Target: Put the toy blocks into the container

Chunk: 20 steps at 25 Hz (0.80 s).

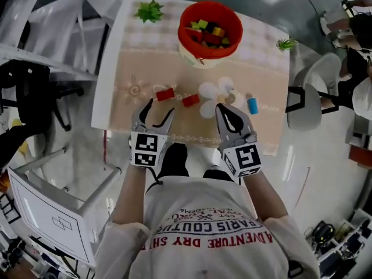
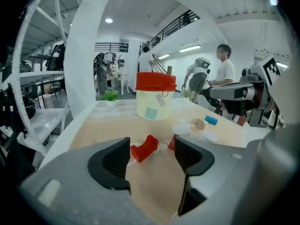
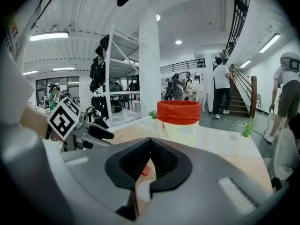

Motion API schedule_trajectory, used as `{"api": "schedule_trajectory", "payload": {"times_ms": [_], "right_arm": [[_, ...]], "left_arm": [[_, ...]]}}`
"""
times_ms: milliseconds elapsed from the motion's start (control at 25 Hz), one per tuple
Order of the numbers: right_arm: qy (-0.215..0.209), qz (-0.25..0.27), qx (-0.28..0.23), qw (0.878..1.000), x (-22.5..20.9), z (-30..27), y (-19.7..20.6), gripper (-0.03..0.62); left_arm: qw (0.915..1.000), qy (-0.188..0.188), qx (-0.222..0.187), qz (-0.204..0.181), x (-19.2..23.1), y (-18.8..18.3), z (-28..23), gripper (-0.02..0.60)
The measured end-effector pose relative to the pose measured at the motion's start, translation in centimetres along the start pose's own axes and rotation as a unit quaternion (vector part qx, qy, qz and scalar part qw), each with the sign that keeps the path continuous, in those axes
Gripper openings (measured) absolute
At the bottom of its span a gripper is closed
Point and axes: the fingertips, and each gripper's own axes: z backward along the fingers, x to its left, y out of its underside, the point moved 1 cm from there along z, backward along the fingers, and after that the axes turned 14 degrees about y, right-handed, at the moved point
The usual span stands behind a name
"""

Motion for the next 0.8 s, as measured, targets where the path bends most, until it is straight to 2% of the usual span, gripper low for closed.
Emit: {"api": "schedule_trajectory", "payload": {"times_ms": [280,600,720,800], "right_arm": [[0.020,-0.013,0.045,0.999,0.6,-3.8,2.7,0.002],[0.022,-0.019,0.068,0.997,1.7,-6.7,3.7,0.002],[0.025,-0.021,0.073,0.997,1.8,-7.2,3.6,0.002],[0.028,-0.019,0.075,0.997,1.7,-7.4,3.4,0.002]], "left_arm": [[0.9964,0.052,0.053,-0.043,3.1,2.3,-3.4,0.326],[0.9773,0.143,0.114,-0.108,2.9,3.5,-6.3,0.327],[0.9691,0.164,0.135,-0.126,2.7,4.0,-6.4,0.286],[0.9640,0.175,0.140,-0.143,2.6,4.0,-6.2,0.198]]}}
